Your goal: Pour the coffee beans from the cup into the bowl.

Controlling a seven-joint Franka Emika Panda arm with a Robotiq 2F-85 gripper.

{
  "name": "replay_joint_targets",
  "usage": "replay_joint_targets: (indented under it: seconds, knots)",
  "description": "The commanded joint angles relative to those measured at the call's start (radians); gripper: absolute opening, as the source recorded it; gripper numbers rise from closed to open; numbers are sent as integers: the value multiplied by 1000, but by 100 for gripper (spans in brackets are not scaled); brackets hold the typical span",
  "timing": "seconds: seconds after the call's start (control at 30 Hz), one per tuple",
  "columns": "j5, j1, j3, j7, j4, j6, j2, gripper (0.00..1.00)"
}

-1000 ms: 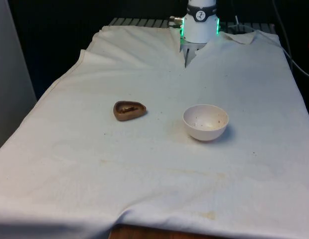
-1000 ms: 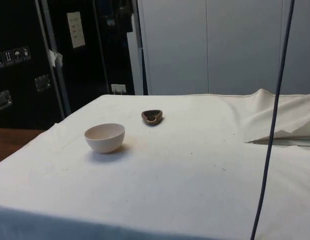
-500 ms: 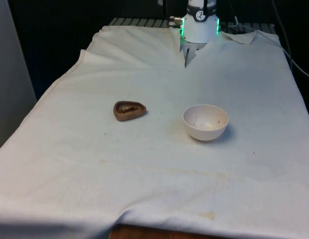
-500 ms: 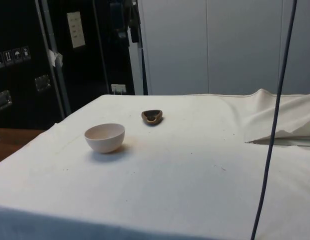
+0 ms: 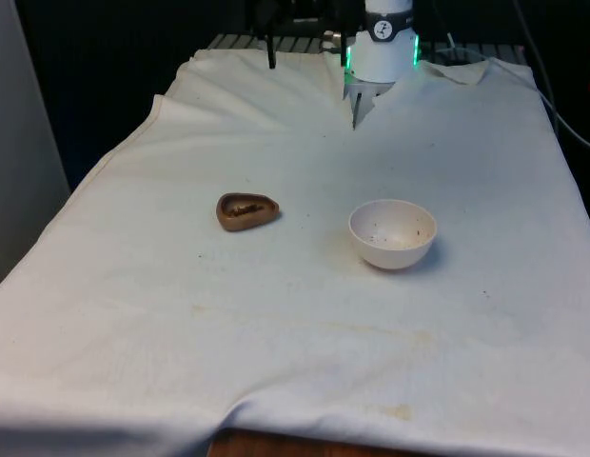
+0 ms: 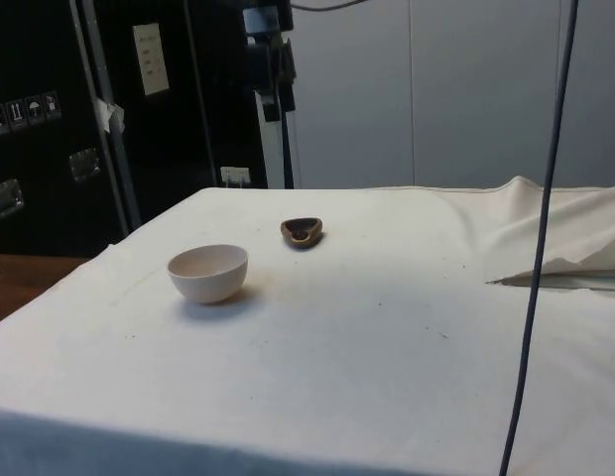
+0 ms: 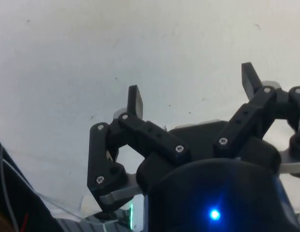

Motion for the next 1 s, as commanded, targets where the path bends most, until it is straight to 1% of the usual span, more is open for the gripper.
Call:
replay_joint_targets:
  seconds: [0.0, 0.1, 0.13, 0.17, 0.23, 0.37, 0.4, 0.43, 0.47, 0.53, 0.57, 0.7, 0.73, 0.77, 0.87, 0.97]
  knots:
    - [6, -4, -6, -19, -6, 19, 6, 100]
    - [7, -5, -19, -41, -10, 36, 17, 100]
    - [1, -1, -19, -30, -3, 19, 18, 100]
    - [8, -6, -24, -49, -12, 42, 22, 100]
    - [10, -8, -37, -72, -18, 61, 33, 100]
    - [12, -9, -53, -100, -25, 85, 48, 100]
    - [14, -13, -61, -116, -28, 98, 56, 100]
    - [5, -7, -62, -104, -24, 84, 55, 100]
    - [14, -14, -65, -123, -29, 103, 61, 100]
    - [15, -15, -69, -130, -29, 108, 65, 100]
    - [19, -18, -79, -147, -31, 122, 76, 100]
    - [32, -21, -102, -181, -32, 152, 99, 100]
    - [25, -14, -106, -174, -28, 138, 100, 100]
    - [38, -21, -112, -195, -33, 169, 111, 100]
    - [51, -22, -124, -215, -32, 193, 129, 100]
    - [69, -26, -138, -239, -32, 226, 153, 100]
